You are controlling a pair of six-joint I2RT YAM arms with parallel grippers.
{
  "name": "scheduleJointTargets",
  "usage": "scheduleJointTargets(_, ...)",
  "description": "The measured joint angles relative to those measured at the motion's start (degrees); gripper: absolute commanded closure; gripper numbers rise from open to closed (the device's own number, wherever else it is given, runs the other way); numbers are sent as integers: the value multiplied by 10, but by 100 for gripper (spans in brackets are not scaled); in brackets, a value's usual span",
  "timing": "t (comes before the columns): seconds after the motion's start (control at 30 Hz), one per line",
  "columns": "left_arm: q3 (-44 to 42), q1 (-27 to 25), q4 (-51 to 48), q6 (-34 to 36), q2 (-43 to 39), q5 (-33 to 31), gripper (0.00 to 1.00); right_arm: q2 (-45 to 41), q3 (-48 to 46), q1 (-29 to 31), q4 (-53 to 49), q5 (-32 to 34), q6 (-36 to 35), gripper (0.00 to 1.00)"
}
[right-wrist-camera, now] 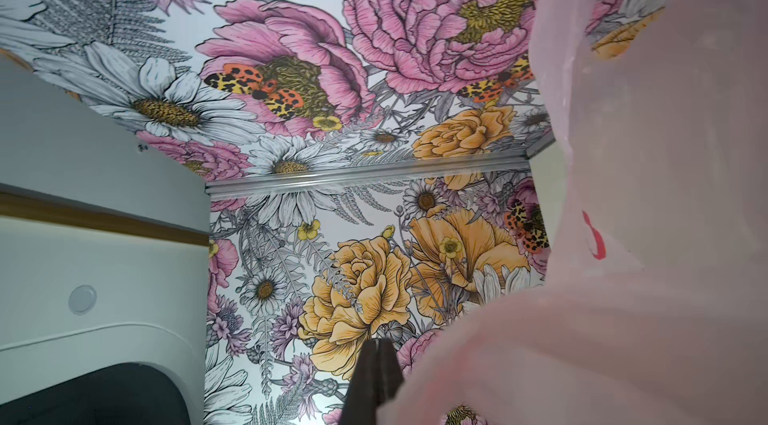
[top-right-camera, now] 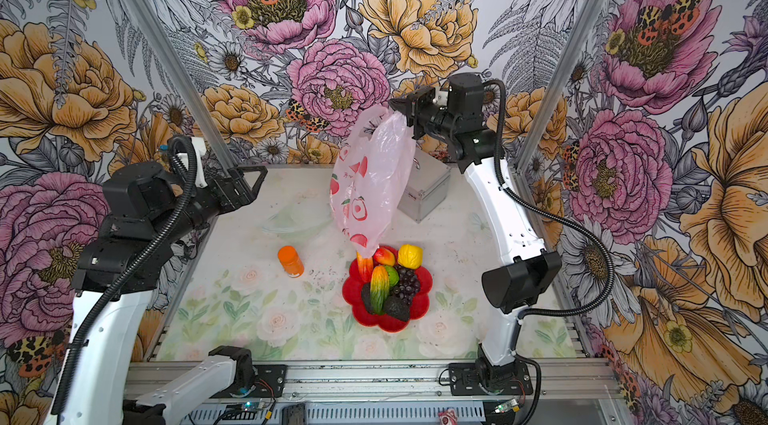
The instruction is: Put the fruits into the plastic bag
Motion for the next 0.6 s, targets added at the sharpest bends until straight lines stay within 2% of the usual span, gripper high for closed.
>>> scheduleJointTargets(0.17, 1, 2, -6, -13, 4, 23, 1, 67, 143, 1, -30, -48, -33, 100)
scheduleJointTargets(0.37, 2, 2, -12, -17, 5, 24, 1, 80, 164, 9, -86, -93, -80, 100)
scheduleJointTargets(0.5, 13, 2, -14, -24, 22, 24, 1, 67, 141, 12, -148, -64, -157, 100)
scheduleJointTargets(0.6, 23, 0, -14, -26, 43, 21, 1, 53, 129, 15, -223, -7, -241, 100)
